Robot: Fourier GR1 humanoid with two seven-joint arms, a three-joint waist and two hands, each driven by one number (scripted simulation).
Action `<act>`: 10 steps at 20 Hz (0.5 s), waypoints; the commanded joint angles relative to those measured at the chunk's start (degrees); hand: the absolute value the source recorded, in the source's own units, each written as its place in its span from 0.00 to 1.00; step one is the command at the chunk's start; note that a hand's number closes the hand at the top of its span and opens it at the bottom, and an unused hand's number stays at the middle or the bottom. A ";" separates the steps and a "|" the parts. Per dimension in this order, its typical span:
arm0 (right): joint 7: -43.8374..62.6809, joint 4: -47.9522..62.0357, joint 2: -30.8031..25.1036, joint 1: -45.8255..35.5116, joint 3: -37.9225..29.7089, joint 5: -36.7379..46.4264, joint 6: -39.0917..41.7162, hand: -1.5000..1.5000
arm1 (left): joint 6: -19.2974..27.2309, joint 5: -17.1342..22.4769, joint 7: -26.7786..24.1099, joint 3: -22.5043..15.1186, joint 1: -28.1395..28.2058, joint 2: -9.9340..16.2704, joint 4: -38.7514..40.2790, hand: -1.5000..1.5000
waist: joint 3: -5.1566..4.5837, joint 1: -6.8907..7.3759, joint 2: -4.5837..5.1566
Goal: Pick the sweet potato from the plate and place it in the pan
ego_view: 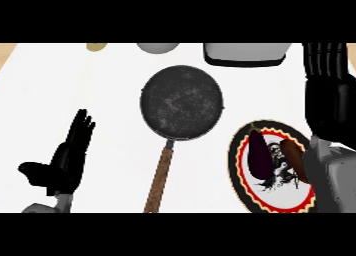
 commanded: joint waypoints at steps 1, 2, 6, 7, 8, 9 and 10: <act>1.51 0.67 -0.39 1.64 3.42 5.55 -0.72 0.00 | 0.63 -3.28 1.15 -0.51 1.37 1.06 -1.40 0.50 | 0.60 0.12 -0.78; 0.66 3.90 -3.31 2.61 3.88 7.93 0.66 0.00 | 0.88 -4.24 4.50 -1.13 0.09 4.09 -0.14 0.50 | 0.62 0.12 -0.67; 8.09 6.84 -11.13 3.87 9.18 19.47 1.70 0.00 | 2.80 -11.57 6.65 -2.01 0.09 12.20 0.66 0.50 | 0.58 0.26 -0.72; 5.75 8.61 -23.19 6.31 8.65 30.15 2.79 0.00 | 1.65 -8.78 4.82 -1.84 2.12 9.52 1.73 0.50 | -1.25 -2.41 -0.32; 9.69 8.95 -18.89 9.08 1.44 29.78 -8.08 0.00 | 2.09 -9.63 6.15 -1.77 2.94 11.14 1.86 0.50 | 0.30 -4.32 -1.17; 10.23 5.67 -15.10 12.07 -1.58 27.75 -13.30 0.00 | 2.24 -9.38 7.06 -1.73 4.45 11.56 1.69 0.50 | 0.60 -4.92 -1.84; 12.73 4.09 -14.35 15.17 -1.05 28.82 -14.29 0.00 | 1.04 -9.27 7.01 -1.55 4.95 12.89 0.56 0.50 | 0.56 -3.92 -1.79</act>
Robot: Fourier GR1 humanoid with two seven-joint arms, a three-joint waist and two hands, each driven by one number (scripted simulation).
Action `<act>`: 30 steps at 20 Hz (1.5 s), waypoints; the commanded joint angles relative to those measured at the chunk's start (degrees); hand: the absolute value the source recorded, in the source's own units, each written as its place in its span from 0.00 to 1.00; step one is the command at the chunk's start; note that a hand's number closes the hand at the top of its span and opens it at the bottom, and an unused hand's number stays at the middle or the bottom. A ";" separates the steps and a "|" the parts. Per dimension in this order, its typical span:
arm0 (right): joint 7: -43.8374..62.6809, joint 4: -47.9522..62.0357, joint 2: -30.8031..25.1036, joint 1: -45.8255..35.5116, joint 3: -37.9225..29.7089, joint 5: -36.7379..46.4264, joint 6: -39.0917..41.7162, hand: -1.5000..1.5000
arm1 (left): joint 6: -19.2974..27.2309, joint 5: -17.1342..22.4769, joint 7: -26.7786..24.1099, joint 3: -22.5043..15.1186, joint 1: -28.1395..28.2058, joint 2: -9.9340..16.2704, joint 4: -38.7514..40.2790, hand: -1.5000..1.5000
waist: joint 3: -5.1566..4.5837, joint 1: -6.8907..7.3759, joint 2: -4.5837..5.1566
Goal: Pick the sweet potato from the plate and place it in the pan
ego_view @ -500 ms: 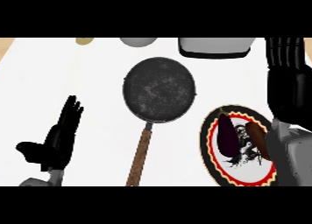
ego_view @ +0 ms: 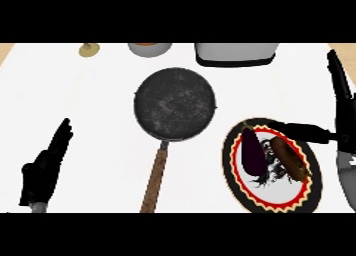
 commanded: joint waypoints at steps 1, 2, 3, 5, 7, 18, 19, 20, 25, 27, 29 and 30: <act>7.12 -3.10 -1.97 9.64 -2.70 8.48 -8.37 0.00 | 1.24 -2.31 2.55 -1.14 1.81 1.74 0.10 0.50 | 0.22 -1.50 -0.48; 8.38 -4.88 -3.42 14.18 -2.11 9.76 -7.14 0.00 | -0.70 -0.78 1.98 0.58 2.81 3.60 -0.01 0.50 | 0.17 -1.35 -0.54; 9.85 -6.84 -6.81 15.69 -2.33 12.48 -5.86 0.00 | -0.06 -1.08 4.11 0.39 1.53 3.79 -1.62 0.50 | 0.16 -1.57 -0.62; 14.72 -9.84 -11.71 17.58 -0.84 18.70 -2.59 0.00 | 0.03 -1.85 3.20 -0.63 3.35 3.72 -3.16 0.50 | 0.00 -0.71 -0.66; 17.59 -11.24 -15.72 19.78 0.83 24.09 1.05 0.00 | 1.34 -2.91 3.93 -0.87 2.64 3.08 -1.82 0.50 | -0.09 -0.84 -0.36; 49.43 -30.30 -15.45 10.93 15.35 27.04 34.35 0.00 | -0.35 -4.78 9.17 -1.78 -1.13 3.32 -6.14 0.50 | 0.16 3.21 0.44; 52.62 -31.85 -15.07 8.50 16.38 25.78 38.41 0.00 | 0.32 -5.37 7.82 -3.34 1.38 2.04 -7.46 0.50 | 0.11 3.79 0.37; 52.93 -33.18 -15.98 8.82 14.08 22.65 41.63 0.00 | -1.81 -4.74 5.60 -1.24 0.57 2.84 -3.95 0.50 | 0.16 2.81 0.38; 65.05 -25.24 -4.36 -0.89 23.36 29.05 46.67 0.00 | 0.16 -7.81 7.93 -2.47 -1.28 -0.19 -4.22 0.50 | 0.21 3.26 0.46; 67.39 -21.63 -1.70 -4.45 22.41 28.12 49.29 0.00 | -0.62 -6.78 10.94 -1.30 -0.13 2.10 -9.03 0.50 | 0.24 3.68 0.38; 65.66 -17.73 -0.30 -3.18 22.97 28.22 48.61 0.00 | -0.99 -6.96 9.33 -1.10 -1.01 0.37 -5.59 0.50 | 0.24 3.20 0.49; 66.26 -18.42 0.01 -2.61 23.40 28.74 49.46 0.00 | -0.35 -8.18 7.03 -1.58 0.67 -0.35 -4.54 0.50 | 0.24 3.02 0.42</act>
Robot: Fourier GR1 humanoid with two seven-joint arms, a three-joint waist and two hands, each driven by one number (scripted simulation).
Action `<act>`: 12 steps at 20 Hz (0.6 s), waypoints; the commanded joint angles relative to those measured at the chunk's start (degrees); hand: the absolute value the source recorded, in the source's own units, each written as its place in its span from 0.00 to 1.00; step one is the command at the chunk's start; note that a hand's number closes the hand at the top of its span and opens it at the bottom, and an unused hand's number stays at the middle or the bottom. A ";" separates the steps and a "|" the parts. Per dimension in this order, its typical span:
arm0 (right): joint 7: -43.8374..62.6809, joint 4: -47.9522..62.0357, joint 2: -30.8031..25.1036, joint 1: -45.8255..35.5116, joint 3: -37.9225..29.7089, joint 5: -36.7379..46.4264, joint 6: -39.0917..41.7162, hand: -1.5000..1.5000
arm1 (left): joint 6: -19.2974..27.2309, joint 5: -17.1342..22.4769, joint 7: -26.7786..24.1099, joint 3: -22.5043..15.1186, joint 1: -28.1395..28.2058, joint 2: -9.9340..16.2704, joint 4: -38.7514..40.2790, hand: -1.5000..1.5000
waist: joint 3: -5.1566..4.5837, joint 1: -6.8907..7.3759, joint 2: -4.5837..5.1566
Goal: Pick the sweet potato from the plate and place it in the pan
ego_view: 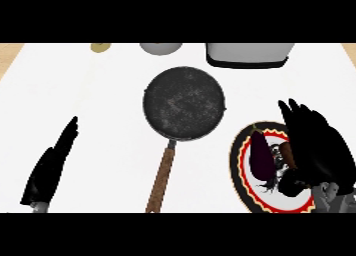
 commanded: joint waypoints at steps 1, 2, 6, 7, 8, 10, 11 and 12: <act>9.32 2.26 2.77 -2.55 0.61 -0.08 8.73 0.00 | -2.70 2.02 -0.98 2.83 2.72 2.25 -1.30 0.50 | 0.01 0.02 -0.13; 8.99 7.29 5.27 -3.43 3.05 2.25 6.68 0.00 | 0.34 -0.88 1.88 0.43 1.31 0.45 -3.33 0.50 | 0.06 0.35 -0.02; 12.33 7.94 6.47 -2.75 4.57 3.85 12.00 0.00 | -1.14 -0.74 -0.54 1.28 -0.75 -0.80 1.64 0.50 | -0.05 -0.91 -0.06; 12.16 11.03 6.80 -4.86 3.75 3.59 13.71 0.00 | -0.09 -1.23 2.22 0.51 -0.49 -0.77 -1.28 0.50 | -0.02 -0.21 -0.05; 9.25 14.09 4.98 -4.13 1.71 3.31 12.84 0.00 | -0.02 -1.29 1.99 0.92 -0.24 -0.61 -1.22 0.50 | 0.02 -0.19 0.04; 12.49 15.84 9.18 -6.98 1.96 4.01 15.10 0.00 | -2.82 -0.31 -1.43 1.79 0.05 -0.23 2.09 0.50 | -0.07 -0.15 0.11; 14.69 15.04 10.51 -5.82 2.91 5.22 15.47 0.00 | -1.84 -0.54 1.05 1.81 -0.86 -0.48 0.85 0.50 | -0.04 -0.49 -0.06; 13.40 17.77 10.23 -4.80 2.24 6.19 13.83 0.00 | -1.97 0.17 0.99 2.03 1.55 0.17 -2.26 0.50 | 0.02 0.13 -0.12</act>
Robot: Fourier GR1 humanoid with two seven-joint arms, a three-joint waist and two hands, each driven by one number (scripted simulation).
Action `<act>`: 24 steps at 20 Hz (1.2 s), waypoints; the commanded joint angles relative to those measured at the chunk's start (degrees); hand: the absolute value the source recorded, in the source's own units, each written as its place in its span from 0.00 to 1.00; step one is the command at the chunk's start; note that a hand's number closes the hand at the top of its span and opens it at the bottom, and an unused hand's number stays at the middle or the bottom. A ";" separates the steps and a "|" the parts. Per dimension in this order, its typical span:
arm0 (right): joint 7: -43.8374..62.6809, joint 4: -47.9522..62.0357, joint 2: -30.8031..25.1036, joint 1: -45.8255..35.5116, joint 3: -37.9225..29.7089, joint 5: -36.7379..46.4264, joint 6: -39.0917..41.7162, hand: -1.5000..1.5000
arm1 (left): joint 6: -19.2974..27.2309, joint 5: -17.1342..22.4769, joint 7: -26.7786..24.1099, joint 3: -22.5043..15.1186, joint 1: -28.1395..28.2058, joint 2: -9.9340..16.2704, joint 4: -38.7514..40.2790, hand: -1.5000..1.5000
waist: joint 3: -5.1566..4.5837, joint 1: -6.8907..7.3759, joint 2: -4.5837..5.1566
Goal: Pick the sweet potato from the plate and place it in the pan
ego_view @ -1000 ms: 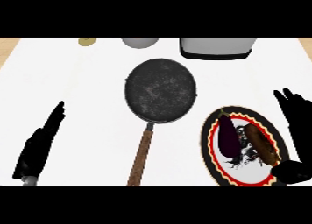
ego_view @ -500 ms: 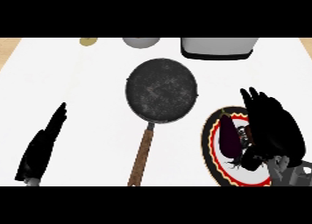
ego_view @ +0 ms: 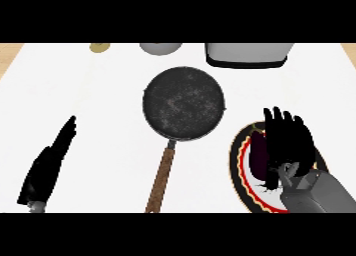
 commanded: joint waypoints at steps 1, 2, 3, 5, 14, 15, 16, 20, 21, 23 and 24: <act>13.89 2.67 5.47 -2.20 1.70 2.07 9.39 0.00 | 1.45 -1.82 -0.95 -1.69 1.68 -2.14 -0.46 0.50 | -0.03 -0.03 -0.16; 11.21 6.70 5.07 -2.66 0.52 2.96 7.41 0.00 | -0.19 -0.61 0.12 -0.06 1.42 -0.15 -1.30 0.50 | 0.04 0.28 -0.01; 12.50 4.08 7.09 1.00 2.57 4.68 5.53 0.00 | 0.79 -1.18 3.78 -0.48 2.12 0.71 -6.05 0.50 | 0.11 -0.05 -0.27; 10.16 5.55 6.24 -0.39 -0.62 3.91 7.98 0.00 | -2.50 1.24 1.14 2.96 1.01 1.71 -1.10 0.50 | 0.06 -0.46 -0.08; 11.59 7.50 9.69 -1.21 -3.93 9.36 14.34 0.00 | -1.00 -1.73 2.04 1.76 1.66 -0.70 -2.49 0.50 | 0.05 -0.70 -0.19; 10.72 8.45 9.80 -2.08 -4.33 10.84 13.08 0.00 | 0.20 -2.34 2.58 1.47 2.41 -1.53 -3.84 0.50 | 0.08 -0.44 -0.17; 10.26 10.94 11.23 -1.09 -4.36 11.79 11.19 0.00 | -2.54 -0.60 -1.98 3.82 2.72 -0.49 0.31 0.50 | 0.04 -0.41 -0.02; 8.29 8.31 9.94 1.10 -7.17 13.36 14.09 0.00 | -0.82 -2.61 2.74 2.01 2.59 -2.61 -3.45 0.50 | 0.09 -0.71 -0.15; 8.63 10.56 11.56 1.61 -6.70 14.98 12.13 0.00 | -1.83 -3.04 0.35 2.55 2.77 -1.87 -1.78 0.50 | 0.08 -0.60 -0.08; 7.35 9.34 10.86 3.65 -6.11 17.05 12.09 0.00 | -3.22 -1.69 0.99 4.22 0.20 -2.42 0.57 0.50 | 0.08 -0.86 -0.04; 4.34 11.12 9.39 2.99 -8.50 16.34 12.04 0.00 | -0.40 -4.67 5.26 2.01 0.01 -3.57 -2.51 0.50 | 0.12 -0.70 -0.04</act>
